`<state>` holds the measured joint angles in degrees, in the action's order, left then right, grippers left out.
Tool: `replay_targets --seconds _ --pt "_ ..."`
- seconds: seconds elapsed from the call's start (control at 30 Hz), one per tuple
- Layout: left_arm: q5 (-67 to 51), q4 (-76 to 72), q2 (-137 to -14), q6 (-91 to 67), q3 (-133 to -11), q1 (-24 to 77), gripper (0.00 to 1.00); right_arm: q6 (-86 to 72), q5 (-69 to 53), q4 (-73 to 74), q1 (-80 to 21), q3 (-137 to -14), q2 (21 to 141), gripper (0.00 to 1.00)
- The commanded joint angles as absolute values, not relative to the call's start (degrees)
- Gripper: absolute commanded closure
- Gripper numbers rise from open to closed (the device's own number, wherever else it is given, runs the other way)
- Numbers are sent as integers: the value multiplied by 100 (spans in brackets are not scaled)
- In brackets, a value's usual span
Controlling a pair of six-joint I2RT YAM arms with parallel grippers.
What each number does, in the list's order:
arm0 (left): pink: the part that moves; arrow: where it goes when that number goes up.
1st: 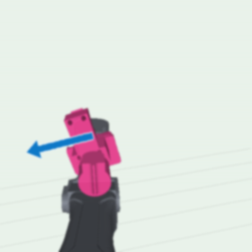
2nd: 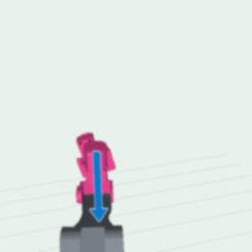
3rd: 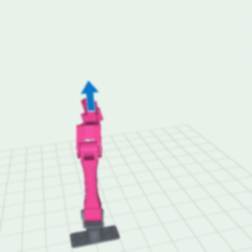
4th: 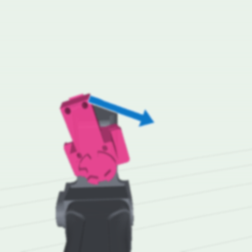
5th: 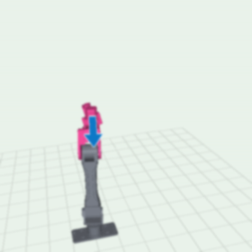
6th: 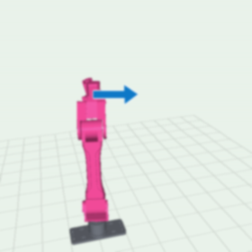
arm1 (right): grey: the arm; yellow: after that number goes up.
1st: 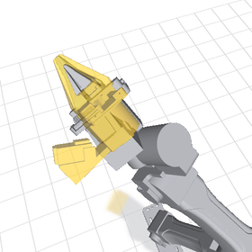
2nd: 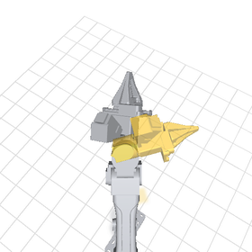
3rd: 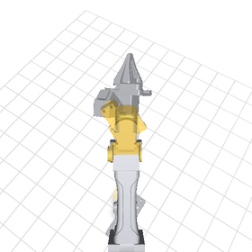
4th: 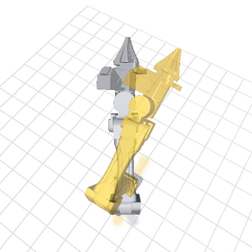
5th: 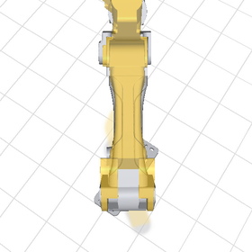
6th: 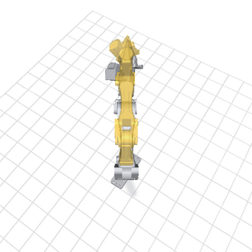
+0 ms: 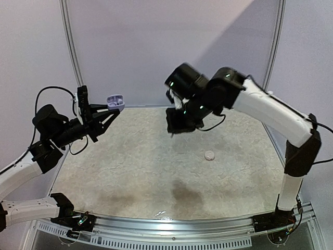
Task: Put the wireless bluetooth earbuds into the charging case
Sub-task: Insert the left earbud into the left side groove of the charging case.
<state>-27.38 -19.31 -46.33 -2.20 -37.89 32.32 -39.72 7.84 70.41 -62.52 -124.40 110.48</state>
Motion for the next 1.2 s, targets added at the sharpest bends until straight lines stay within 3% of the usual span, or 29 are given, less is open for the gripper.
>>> replay_targets --seconds 0.0,0.17,0.37,0.53,0.83,1.17 --pt "-1941 -2020 -4940 839 -4012 3811 100 -3499 1852 6461 -6595 -12919 10394 100" --pt "-1091 -2286 -5214 1646 -4217 4285 100 -2871 2453 4846 -7118 -12929 9952 100" --pt "-1444 -2534 -5277 2198 -4271 4569 100 -1272 2509 3282 -7758 -12984 10138 100" --pt "-2496 -2344 -5127 1850 -4370 4550 100 -620 1813 3034 -7856 -13052 10350 100" --pt "-1193 -3128 -5286 2863 -4251 4833 100 -946 2961 3064 -8076 -13048 10599 100" --pt "-1002 -3268 -5323 3199 -4219 4935 100 -1209 3488 3041 -8152 -13034 10837 100"
